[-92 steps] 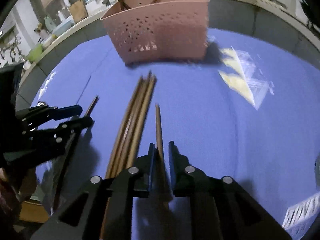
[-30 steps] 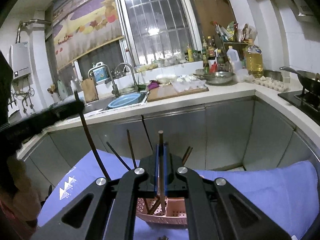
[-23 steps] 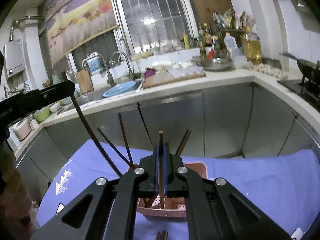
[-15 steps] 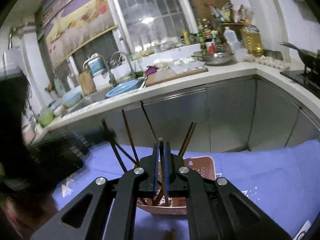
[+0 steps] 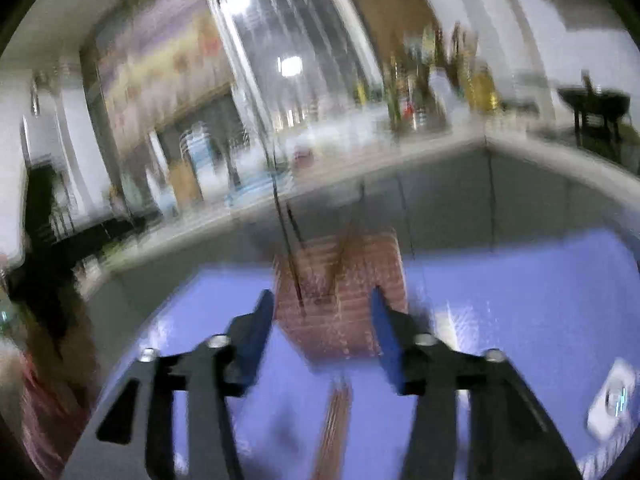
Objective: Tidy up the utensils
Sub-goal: 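Move both grippers back down to the remaining chopsticks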
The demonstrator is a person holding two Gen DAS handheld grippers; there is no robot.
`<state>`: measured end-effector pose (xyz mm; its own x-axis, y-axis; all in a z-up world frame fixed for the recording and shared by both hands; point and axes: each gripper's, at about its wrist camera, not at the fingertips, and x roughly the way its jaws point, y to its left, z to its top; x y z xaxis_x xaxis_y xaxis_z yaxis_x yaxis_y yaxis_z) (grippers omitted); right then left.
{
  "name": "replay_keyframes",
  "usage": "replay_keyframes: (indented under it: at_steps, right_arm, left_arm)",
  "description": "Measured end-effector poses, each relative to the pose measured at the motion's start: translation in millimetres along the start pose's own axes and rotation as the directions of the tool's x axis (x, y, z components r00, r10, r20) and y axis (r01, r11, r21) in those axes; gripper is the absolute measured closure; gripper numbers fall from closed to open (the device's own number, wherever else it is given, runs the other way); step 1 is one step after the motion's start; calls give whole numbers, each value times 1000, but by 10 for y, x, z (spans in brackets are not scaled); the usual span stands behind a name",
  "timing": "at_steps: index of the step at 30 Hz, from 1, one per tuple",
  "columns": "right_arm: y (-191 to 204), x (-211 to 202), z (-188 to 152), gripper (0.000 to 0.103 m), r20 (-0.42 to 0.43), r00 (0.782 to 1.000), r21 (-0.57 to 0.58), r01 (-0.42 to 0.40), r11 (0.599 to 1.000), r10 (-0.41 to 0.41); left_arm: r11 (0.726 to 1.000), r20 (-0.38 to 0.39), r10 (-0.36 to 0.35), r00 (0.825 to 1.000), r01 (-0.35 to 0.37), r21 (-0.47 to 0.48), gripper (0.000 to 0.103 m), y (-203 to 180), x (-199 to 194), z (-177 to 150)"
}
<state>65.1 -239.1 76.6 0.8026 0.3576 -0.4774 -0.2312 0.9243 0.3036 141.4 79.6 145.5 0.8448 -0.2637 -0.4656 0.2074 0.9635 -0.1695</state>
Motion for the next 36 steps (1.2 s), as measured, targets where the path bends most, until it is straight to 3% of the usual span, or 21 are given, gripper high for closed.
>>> replay_keyframes:
  at_steps: [3,5,7,8,10,13,14,15,18,23,26,33,36]
  right_arm:
    - [-47,298,-650,77,-223,975,-6,25,1000,-26]
    - [-43,432,-1000,81,-324,946,-5,20,1000,-21]
    - [11,480,-1181,81,-361,932,-35,23,999,-34]
    - [55,485,-1278,81,-379,924,-59,22,998,-42]
    - [109,544,-1377,82,-415,906,-105,41,994,-81]
    - [68,518,-1373,82,-389,912,-137,86,987,-133]
    - [23,494,-1353,82,-368,912,-141,136,981,-180]
    - [-38,492,-1346,82,-359,904,-149,188,971,-230]
    - [-174,428,-1363,82,-372,915,-42,155,987,-159]
    - [-175,335,-1400,82,-347,930,-18,122,992,-121]
    - [-181,309,-1418,82,-347,933,-6,105,994,-100]
    - [-132,315,-1449,82,-347,935,4,86,996,-80]
    - [-113,312,-1460,82,-349,934,5,80,997,-73]
  left_arm:
    - [1000,-122,-10,992,8,-16,51,69,125,-544]
    - [1000,-234,-24,972,20,-18,52,50,287,-964]
    - [999,-332,-45,942,40,-24,54,-4,426,-1320]
    - [998,-389,-66,919,58,-32,54,-58,494,-1522]
    - [996,-441,-86,894,83,-27,55,-156,541,-1733]
    - [992,-479,-103,872,125,14,55,-386,555,-1924]
    - [990,-485,-108,868,136,22,55,-443,575,-1932]
    - [989,-490,-111,864,145,31,55,-500,571,-1956]
    - [984,-507,-114,854,168,61,55,-672,588,-2055]
    - [983,-544,-83,835,160,95,55,-844,698,-2184]
    - [980,-524,-23,852,122,155,55,-934,713,-2229]
    - [983,-513,22,858,76,169,55,-956,800,-2201]
    - [973,-499,89,862,32,228,70,-977,827,-2189]
